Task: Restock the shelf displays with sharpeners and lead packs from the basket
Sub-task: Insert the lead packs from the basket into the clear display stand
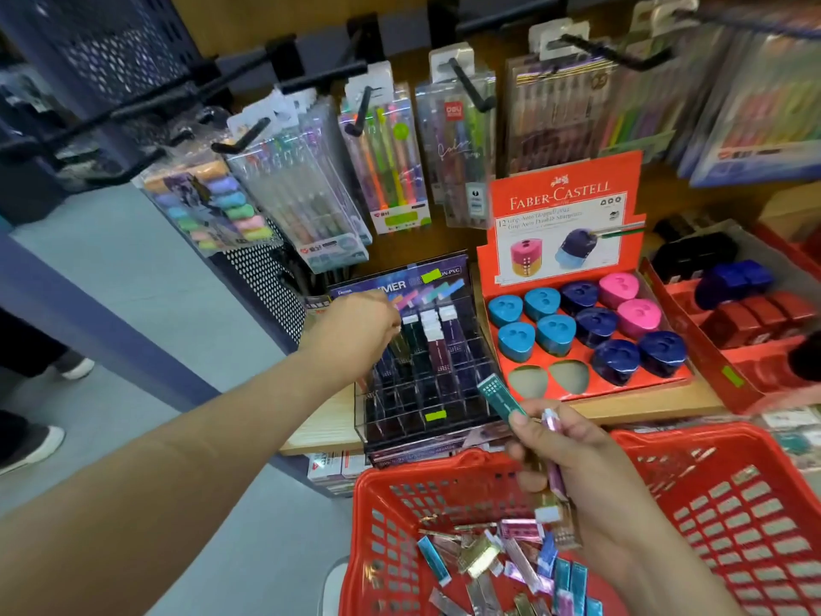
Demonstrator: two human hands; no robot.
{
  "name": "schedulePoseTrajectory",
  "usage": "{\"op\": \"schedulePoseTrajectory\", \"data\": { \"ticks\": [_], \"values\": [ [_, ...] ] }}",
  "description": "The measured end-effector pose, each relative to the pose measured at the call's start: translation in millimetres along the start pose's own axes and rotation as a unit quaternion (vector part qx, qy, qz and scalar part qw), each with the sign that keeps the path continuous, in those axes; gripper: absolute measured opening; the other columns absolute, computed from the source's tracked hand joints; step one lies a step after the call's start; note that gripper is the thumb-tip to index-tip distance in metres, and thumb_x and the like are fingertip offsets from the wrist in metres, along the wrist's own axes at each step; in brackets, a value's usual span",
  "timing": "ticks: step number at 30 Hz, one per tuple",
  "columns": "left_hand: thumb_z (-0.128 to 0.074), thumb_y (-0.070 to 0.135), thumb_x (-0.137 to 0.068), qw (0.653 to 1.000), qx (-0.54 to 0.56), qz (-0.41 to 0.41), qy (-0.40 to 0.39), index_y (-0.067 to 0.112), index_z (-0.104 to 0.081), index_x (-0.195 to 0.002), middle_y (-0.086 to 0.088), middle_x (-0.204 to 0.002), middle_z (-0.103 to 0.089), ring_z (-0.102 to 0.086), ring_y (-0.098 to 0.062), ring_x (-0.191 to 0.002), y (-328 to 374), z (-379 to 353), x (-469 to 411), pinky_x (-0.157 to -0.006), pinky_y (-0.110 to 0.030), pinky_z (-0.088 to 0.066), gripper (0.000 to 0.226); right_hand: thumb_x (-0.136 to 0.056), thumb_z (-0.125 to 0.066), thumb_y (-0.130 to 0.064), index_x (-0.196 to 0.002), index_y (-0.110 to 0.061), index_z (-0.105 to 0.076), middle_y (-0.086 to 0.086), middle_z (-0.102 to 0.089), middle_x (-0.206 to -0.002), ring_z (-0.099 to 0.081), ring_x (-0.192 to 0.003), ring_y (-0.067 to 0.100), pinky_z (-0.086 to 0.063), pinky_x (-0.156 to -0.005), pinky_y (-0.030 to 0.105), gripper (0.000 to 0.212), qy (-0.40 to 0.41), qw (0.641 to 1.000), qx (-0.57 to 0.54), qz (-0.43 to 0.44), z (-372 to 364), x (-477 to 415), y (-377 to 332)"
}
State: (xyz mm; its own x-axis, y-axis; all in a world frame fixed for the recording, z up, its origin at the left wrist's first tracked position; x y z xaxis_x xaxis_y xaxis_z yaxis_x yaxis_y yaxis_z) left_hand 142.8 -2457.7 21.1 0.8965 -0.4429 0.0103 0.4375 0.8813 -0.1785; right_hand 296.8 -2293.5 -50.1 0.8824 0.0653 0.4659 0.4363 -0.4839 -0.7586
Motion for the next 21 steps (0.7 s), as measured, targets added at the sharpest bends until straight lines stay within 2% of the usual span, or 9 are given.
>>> {"op": "schedulePoseTrajectory", "data": {
  "ticks": [4,7,8,9,11,12,14,17,21],
  "values": [
    [-0.049,0.027,-0.097,1.0,-0.004,0.025,-0.011,0.017,-0.064,-0.111,-0.005,-0.108,-0.063,-0.06,-0.025,-0.098,-0.4,0.4,-1.0,-0.083,-0.038,-0.051,0.023,-0.083,-0.065,0.0,-0.095,-0.005,-0.067,0.01,-0.057,-0.063,-0.049,-0.046,0.008,-0.038,-0.038,0.018,0.013,0.007,1.0,-0.001,0.006,-1.3,0.1,-1.6],
    [-0.056,0.029,-0.094,0.995,0.079,0.05,0.014,0.019,-0.068,-0.103,0.0,-0.098,-0.069,-0.062,-0.018,-0.09,2.1,22.2,3.2,-0.081,-0.033,-0.051,0.018,-0.085,-0.063,0.004,-0.099,-0.005,-0.067,0.009,-0.059,-0.064,-0.051,-0.047,0.008,-0.039,-0.039,0.018,0.017,0.022,1.0,0.004,0.013,1.1,0.1,-3.8],
    [-0.059,0.028,-0.093,0.984,0.163,0.065,0.019,0.018,-0.071,-0.097,0.003,-0.092,-0.071,-0.064,-0.014,-0.083,5.4,31.3,6.6,-0.079,-0.032,-0.053,0.017,-0.085,-0.064,0.003,-0.098,-0.005,-0.067,0.008,-0.059,-0.064,-0.052,-0.048,0.008,-0.039,-0.04,0.019,0.016,0.026,0.999,0.008,0.02,2.0,0.1,-5.4],
    [-0.061,0.027,-0.092,0.958,0.273,0.082,0.006,0.015,-0.073,-0.093,0.004,-0.084,-0.072,-0.066,-0.012,-0.075,10.5,36.1,10.6,-0.076,-0.031,-0.055,0.018,-0.084,-0.065,0.001,-0.097,-0.004,-0.067,0.006,-0.059,-0.063,-0.053,-0.049,0.007,-0.039,-0.04,0.019,0.015,0.029,0.999,0.01,0.025,2.4,0.4,-7.2],
    [-0.062,0.026,-0.092,0.875,0.465,0.107,-0.086,0.007,-0.073,-0.091,-0.005,-0.078,-0.073,-0.068,-0.013,-0.065,31.8,32.2,21.1,-0.066,-0.027,-0.059,0.022,-0.083,-0.067,-0.001,-0.096,-0.005,-0.066,0.003,-0.059,-0.061,-0.054,-0.051,0.006,-0.039,-0.042,0.019,0.014,0.034,0.999,0.014,0.035,3.0,0.9,-10.3],
    [-0.063,0.024,-0.091,0.847,0.505,0.102,-0.134,0.005,-0.073,-0.093,-0.009,-0.079,-0.073,-0.067,-0.013,-0.063,44.9,29.2,27.1,-0.063,-0.024,-0.058,0.022,-0.083,-0.068,-0.002,-0.096,-0.005,-0.066,0.001,-0.059,-0.06,-0.054,-0.051,0.006,-0.039,-0.042,0.019,0.014,0.033,0.999,0.016,0.04,2.6,1.4,-11.7],
    [-0.067,0.017,-0.087,0.824,0.535,0.08,-0.17,0.002,-0.072,-0.096,-0.014,-0.081,-0.072,-0.065,-0.011,-0.063,60.4,27.4,35.9,-0.061,-0.019,-0.055,0.018,-0.083,-0.068,-0.002,-0.097,-0.006,-0.065,-0.001,-0.059,-0.06,-0.055,-0.051,0.005,-0.04,-0.043,0.019,0.015,0.029,0.999,0.012,0.045,-0.3,2.1,-13.5],
    [-0.073,0.007,-0.082,0.817,0.542,0.07,-0.181,0.0,-0.072,-0.089,-0.014,-0.076,-0.069,-0.064,-0.013,-0.064,63.0,23.9,41.7,-0.063,-0.02,-0.054,0.011,-0.08,-0.069,-0.001,-0.099,-0.007,-0.065,0.0,-0.06,-0.061,-0.057,-0.051,0.004,-0.041,-0.043,0.019,0.02,0.036,0.998,-0.006,0.049,-3.5,3.4,-15.5],
    [-0.074,0.003,-0.079,0.787,0.548,0.041,-0.281,0.002,-0.069,-0.086,-0.01,-0.074,-0.068,-0.064,-0.011,-0.064,78.2,11.7,57.5,-0.063,-0.02,-0.053,0.009,-0.071,-0.074,-0.015,-0.104,-0.006,-0.066,0.002,-0.057,-0.064,-0.054,-0.05,0.007,-0.041,-0.041,0.018,0.035,0.037,0.996,-0.05,0.058,-10.0,2.5,-18.5]
  ]
}}
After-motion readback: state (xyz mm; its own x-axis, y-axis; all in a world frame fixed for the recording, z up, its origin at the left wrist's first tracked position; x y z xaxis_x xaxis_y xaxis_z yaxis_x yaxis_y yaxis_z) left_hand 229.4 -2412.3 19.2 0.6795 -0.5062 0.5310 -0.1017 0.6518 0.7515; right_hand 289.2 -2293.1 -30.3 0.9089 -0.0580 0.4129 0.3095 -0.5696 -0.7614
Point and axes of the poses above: each hand's wrist, its own x-axis away from the middle knuckle, its own z-axis out of the back of the hand, y = z × x, the point moved 10 cm from there along -x, towards the middle knuckle
